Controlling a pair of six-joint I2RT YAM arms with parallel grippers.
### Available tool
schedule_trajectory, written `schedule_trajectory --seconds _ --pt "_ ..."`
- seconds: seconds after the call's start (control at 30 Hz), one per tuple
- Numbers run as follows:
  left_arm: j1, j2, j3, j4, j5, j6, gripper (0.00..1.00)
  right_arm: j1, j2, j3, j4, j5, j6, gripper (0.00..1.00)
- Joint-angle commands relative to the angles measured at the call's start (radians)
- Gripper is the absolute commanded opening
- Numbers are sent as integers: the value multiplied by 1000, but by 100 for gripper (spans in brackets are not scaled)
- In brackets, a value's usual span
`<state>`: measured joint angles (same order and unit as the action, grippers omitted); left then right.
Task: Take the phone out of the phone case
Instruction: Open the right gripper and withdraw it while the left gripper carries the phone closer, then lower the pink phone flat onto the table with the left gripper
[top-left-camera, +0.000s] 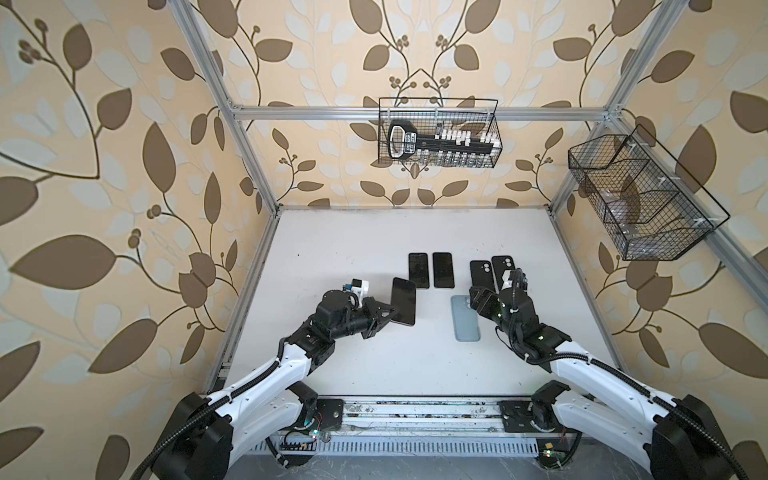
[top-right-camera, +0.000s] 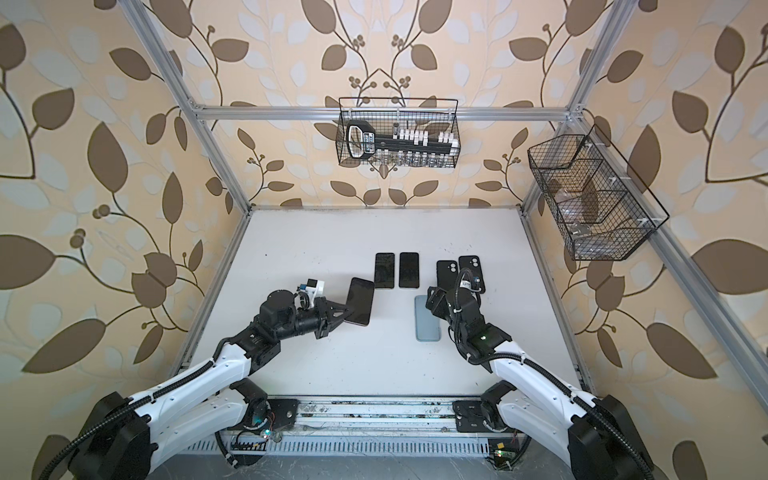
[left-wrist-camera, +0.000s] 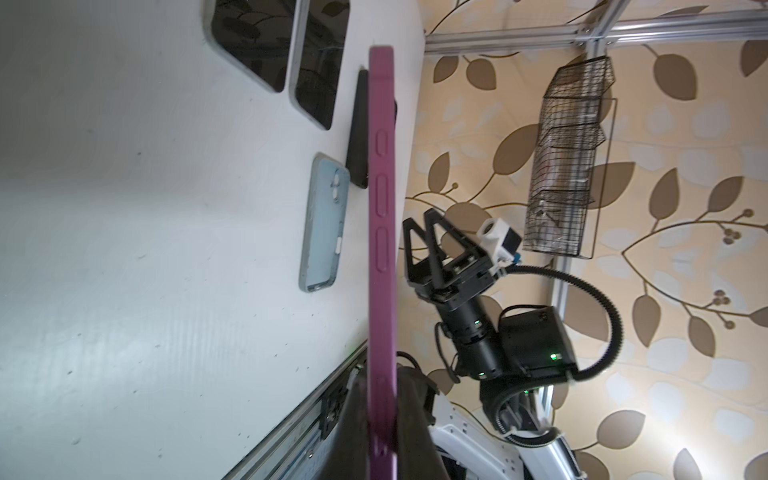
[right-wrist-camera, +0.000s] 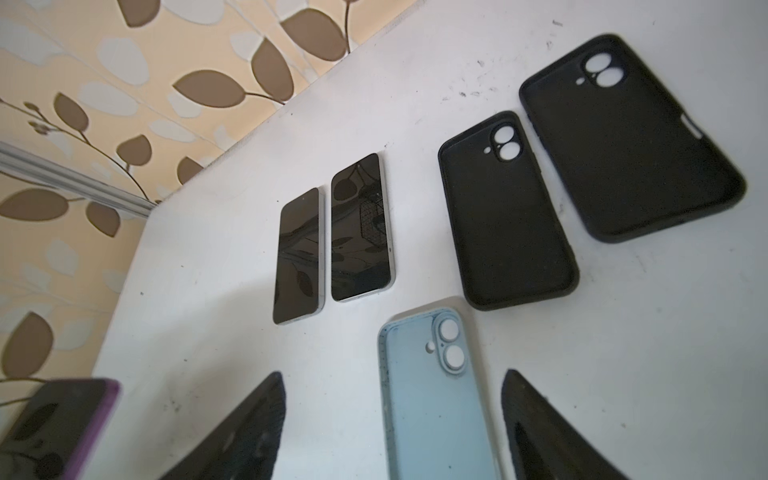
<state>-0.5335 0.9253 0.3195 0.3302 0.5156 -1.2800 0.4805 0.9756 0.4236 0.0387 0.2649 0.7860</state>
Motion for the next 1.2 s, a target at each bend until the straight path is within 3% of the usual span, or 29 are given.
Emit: schedule_trajectory --seconds 0.0,0.4,0.6,1.17 --pt "-34 -46 -26 130 -129 49 0 -15 20 31 -30 -43 -58 98" --pt "-89 102 -74 306 -212 89 0 -16 37 41 -41 -40 -77 100" --pt "-159 193 -62 368 -277 112 0 -23 22 27 -44 -38 -82 100" --pt "-297 567 41 621 -387 100 0 -54 -43 -23 -51 -62 -80 100"
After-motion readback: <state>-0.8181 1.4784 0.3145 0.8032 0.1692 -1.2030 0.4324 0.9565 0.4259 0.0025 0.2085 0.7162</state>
